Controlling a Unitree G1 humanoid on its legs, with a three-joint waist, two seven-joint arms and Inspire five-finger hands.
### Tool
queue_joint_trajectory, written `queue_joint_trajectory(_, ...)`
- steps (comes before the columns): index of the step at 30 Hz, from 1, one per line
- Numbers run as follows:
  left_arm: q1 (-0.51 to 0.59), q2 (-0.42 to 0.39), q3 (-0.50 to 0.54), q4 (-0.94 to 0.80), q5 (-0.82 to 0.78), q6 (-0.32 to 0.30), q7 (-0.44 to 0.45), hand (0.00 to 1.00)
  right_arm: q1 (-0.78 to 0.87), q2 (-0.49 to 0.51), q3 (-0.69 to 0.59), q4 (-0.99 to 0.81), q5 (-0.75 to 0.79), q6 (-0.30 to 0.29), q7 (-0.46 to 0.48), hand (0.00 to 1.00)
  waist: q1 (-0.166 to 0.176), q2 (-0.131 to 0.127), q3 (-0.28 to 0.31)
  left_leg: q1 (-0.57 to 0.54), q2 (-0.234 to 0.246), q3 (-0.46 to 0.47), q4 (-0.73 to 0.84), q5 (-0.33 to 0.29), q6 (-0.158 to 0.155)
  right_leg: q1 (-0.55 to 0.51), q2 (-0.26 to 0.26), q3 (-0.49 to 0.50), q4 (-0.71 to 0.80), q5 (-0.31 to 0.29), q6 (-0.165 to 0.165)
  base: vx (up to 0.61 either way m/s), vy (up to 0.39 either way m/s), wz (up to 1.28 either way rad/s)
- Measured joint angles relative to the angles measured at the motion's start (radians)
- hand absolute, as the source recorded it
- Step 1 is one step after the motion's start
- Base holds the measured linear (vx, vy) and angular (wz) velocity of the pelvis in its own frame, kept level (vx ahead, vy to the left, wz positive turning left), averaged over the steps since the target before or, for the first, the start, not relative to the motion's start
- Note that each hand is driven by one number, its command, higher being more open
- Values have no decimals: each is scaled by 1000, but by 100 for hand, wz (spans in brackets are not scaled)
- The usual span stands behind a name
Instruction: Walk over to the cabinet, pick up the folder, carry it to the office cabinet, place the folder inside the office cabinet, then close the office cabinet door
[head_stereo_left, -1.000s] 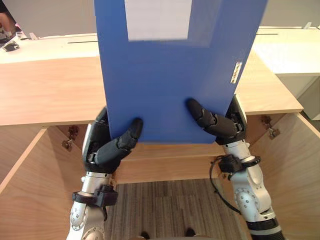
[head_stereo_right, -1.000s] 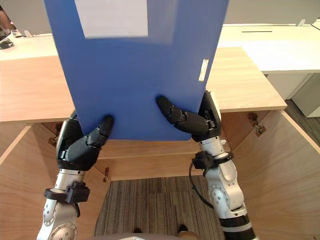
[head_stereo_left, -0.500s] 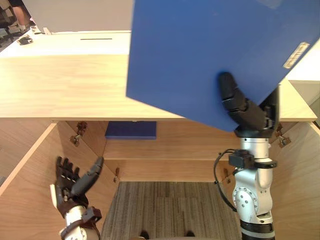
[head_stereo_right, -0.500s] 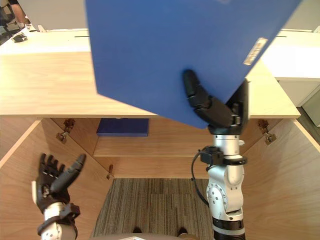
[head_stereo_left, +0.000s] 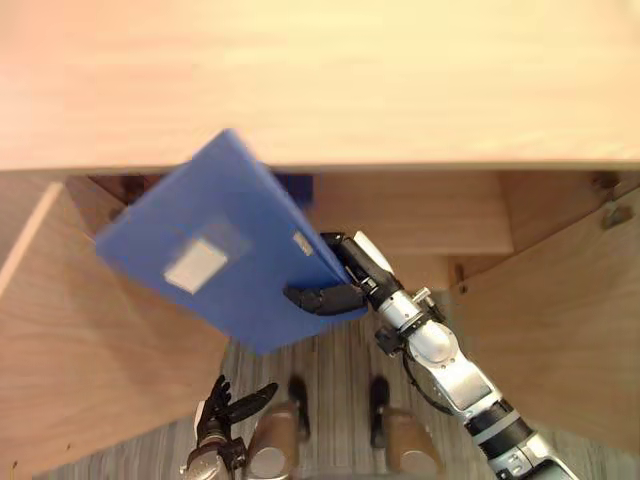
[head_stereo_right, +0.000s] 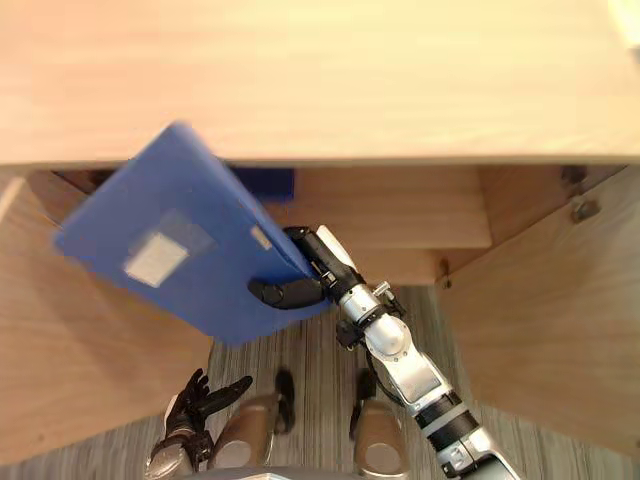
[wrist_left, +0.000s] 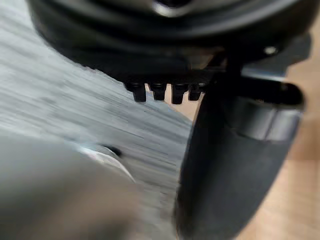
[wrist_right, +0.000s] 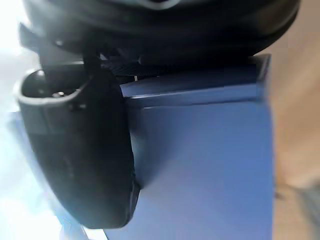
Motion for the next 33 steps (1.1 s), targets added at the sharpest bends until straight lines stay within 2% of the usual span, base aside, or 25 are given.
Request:
queue_joint_trajectory(1, -14, 4, 0, 1, 0, 0, 4, 100, -10, 3, 0, 9, -8, 3, -4, 0, 1, 1, 15, -24, 2, 0, 22, -4, 2, -27, -1, 3, 25, -6, -1, -171, 20, -10)
queue_joint_trajectory(3, -83, 20, -29, 27, 0, -3, 10, 100, -78, 10, -3, 70, -15, 11, -24, 0, 2, 13, 28, -158, 8, 0, 105, -13, 7, -168, -8, 11, 117, -18, -5, -156, 21, -4)
queue_joint_trajectory(4, -90, 20, -32, 29, 0, -4, 10, 100, -87, 11, -5, 79, -15, 12, -26, 0, 2, 15, 29, -171, 9, -1, 115, -14, 8, -180, -8, 11, 125, -19, -5, -157, 24, -4)
queue_joint_trajectory(8, -162, 9, -42, -11, -20, -16, 8, 100, -169, 77, -101, 129, 43, 36, -66, 0, 12, 22, 46, -347, 33, -8, 277, -69, 6, -361, -9, 24, 291, -69, -8, -139, -2, -5)
queue_joint_trajectory(11, -195, -13, -35, -87, -42, -28, 10, 100, -243, 139, -214, 118, 241, 36, -135, 0, 23, 29, 56, -487, 45, -24, 398, -95, 11, -502, -14, 25, 422, -110, -13, -129, -20, 4)
queue_joint_trajectory(13, -208, -34, -34, -131, -47, -31, 10, 100, -307, 168, -286, 118, 364, 36, -188, 0, 32, 30, 63, -544, 48, -34, 442, -101, 9, -557, -16, 25, 472, -124, -17, -70, -39, 7)
queue_joint_trajectory(18, -210, -56, -17, -210, -72, -33, 25, 100, -469, 199, -463, 118, 580, 3, -323, 0, 62, 31, 73, -629, 60, -41, 499, -108, 4, -646, -15, 22, 544, -144, -28, -34, -92, 2)
queue_joint_trajectory(19, -210, -61, -16, -216, -81, -34, 52, 100, -531, 215, -538, 122, 666, -10, -408, 0, 64, 33, 75, -637, 66, -45, 508, -111, 0, -653, -14, 15, 555, -152, -31, -15, -117, 1)
queue_joint_trajectory(22, -210, -65, -16, -219, -81, -34, 72, 100, -577, 224, -583, 146, 720, -29, -448, 0, 63, 33, 75, -638, 68, -45, 508, -111, -1, -655, -14, 13, 555, -153, -31, -25, -75, 0)
queue_joint_trajectory(25, -210, -64, -16, -223, -98, -34, 78, 100, -690, 235, -593, 284, 778, -50, -466, 0, 60, 33, 75, -644, 70, -45, 507, -111, -1, -661, -14, 12, 553, -153, -31, -47, -48, -2)
queue_joint_trajectory(26, -210, -66, -16, -234, -140, -34, 81, 100, -757, 235, -595, 348, 875, -48, -469, 100, 61, 33, 75, -650, 71, -47, 507, -110, -2, -665, -14, 9, 553, -152, -31, -42, -46, 2)
queue_joint_trajectory(30, -218, -84, -17, -249, -189, -41, 93, 100, -885, 253, -633, 438, 1050, -51, -486, 100, 81, 33, 75, -657, 69, -56, 498, -105, -8, -669, -15, -3, 548, -152, -32, -9, -50, 5)
queue_joint_trajectory(33, -226, -91, -17, -250, -195, -46, 98, 100, -958, 247, -625, 514, 1090, -42, -481, 100, 86, 33, 75, -657, 67, -62, 483, -99, -13, -665, -18, -13, 537, -152, -32, -2, -47, 7)
